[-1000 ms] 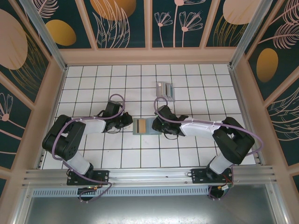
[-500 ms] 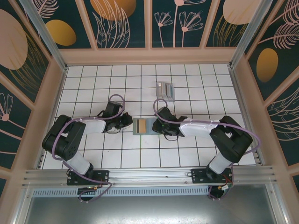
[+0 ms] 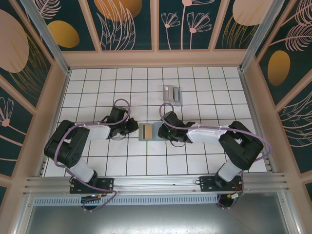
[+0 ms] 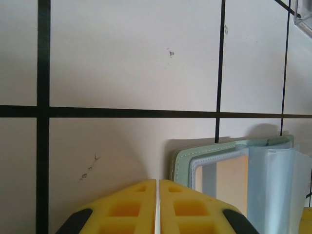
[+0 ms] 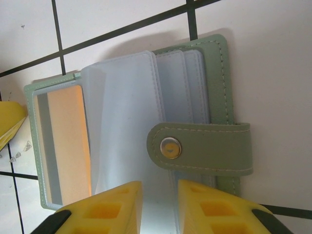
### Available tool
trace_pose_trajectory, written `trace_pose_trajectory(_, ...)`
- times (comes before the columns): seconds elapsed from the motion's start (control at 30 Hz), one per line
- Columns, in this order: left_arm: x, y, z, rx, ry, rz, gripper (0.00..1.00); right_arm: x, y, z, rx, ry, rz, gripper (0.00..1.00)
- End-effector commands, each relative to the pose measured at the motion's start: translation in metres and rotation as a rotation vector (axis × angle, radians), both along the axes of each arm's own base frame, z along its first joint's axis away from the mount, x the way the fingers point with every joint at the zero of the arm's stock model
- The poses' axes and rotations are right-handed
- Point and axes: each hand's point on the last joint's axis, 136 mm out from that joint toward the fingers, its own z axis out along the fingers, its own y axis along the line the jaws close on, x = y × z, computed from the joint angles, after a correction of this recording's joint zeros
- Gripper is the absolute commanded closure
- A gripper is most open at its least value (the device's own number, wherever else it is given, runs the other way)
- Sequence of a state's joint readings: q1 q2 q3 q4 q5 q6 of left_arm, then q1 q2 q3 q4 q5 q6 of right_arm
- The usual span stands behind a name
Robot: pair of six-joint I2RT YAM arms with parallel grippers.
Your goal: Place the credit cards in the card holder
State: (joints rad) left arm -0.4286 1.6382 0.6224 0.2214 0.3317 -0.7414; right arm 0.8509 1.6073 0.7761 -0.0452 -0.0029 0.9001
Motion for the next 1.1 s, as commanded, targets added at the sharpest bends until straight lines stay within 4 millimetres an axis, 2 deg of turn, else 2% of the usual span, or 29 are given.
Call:
trace_pose_trajectory(0.0,-0.001,-0.001,0.003,-0.009,-0.013,-0.004,0.88,-0.003,0.006,0.001,0.033,-0.002,0.010,0.74)
trace_pose_trajectory(0.43,-0.001,-0.003,0.000,-0.014,-0.007,-0.010,0.88,0.001,0.004,0.012,0.040,-0.042,0.003,0.78)
trace_pose_trajectory(0.57,-0.001,-0.004,-0.004,-0.014,0.003,-0.017,0.88,0.002,0.001,0.007,0.008,-0.044,0.000,0.86)
trace_pose_trajectory(0.8,-0.001,-0.005,-0.004,-0.022,0.003,-0.020,0.88,0.004,0.006,0.009,0.035,-0.059,0.006,0.83)
trace_pose_trajectory(1.07,0.000,-0.005,-0.002,-0.022,-0.004,-0.014,0.88,0.001,0.029,0.035,0.233,-0.114,0.064,0.74)
